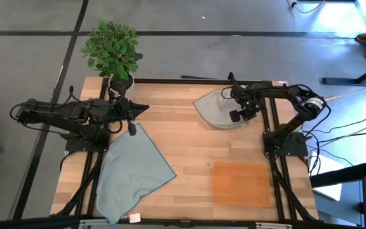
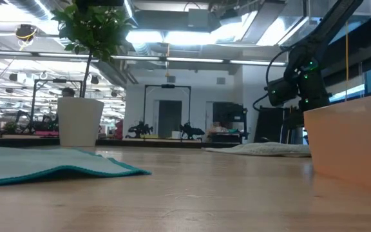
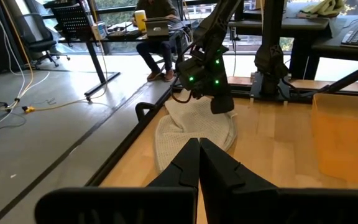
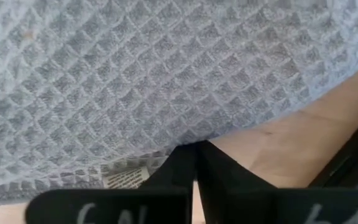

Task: Roll microfiber towels into tight, uniform cylinder then place into a basket
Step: Roll the gray microfiber towel

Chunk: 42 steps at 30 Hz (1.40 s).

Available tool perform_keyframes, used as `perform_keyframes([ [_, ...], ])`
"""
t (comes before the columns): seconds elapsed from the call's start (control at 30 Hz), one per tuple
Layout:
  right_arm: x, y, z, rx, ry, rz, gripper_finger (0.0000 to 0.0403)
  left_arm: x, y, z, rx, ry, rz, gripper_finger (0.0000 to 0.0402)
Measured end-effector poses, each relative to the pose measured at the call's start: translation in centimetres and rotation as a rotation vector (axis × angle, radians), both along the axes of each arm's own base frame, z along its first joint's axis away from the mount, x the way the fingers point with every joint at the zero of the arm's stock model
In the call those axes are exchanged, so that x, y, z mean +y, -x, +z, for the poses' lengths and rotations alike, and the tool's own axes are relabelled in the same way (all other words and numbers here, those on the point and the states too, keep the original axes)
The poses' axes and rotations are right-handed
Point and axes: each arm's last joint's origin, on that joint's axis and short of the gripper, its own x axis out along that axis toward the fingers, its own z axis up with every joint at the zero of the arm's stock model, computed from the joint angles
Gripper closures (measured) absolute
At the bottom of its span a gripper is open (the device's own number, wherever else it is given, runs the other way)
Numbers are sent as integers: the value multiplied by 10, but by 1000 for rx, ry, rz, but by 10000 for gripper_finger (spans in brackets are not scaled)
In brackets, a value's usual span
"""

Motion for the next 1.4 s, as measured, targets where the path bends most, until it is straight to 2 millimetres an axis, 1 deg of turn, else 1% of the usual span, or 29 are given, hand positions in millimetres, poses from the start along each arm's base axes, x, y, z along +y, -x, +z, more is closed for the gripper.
perform_keyframes([
  [0.2, 6, -6, 0, -8, -4, 84, 397, 0, 0, 0, 0, 0, 0, 401],
  [0.4, 19, -17, 5, -51, -2, 149, 399, 0, 0, 0, 1, -3, -1, 401],
  [0.57, 29, -24, 10, -84, -6, 197, 401, 0, 0, 0, 28, -62, -14, 401],
  [0.73, 38, -28, 15, -101, 10, 217, 401, 0, -1, -1, 25, -47, -11, 401],
  [0.97, 50, -34, 21, -133, 23, 250, 401, -1, -13, -8, 75, -45, -10, 401],
  [1.07, 56, -39, 23, -180, 5, 273, 402, -2, -21, -14, 92, -7, 1, 401],
  [1.2, 64, -44, 28, -221, 26, 306, 402, -3, -28, -20, 101, 49, 18, 401],
  [1.3, 69, -48, 36, -251, 43, 321, 402, -3, -33, -24, 97, 105, 37, 401],
  [1.4, 72, -57, 48, -297, 69, 347, 401, -3, -38, -27, 97, 144, 52, 401],
])
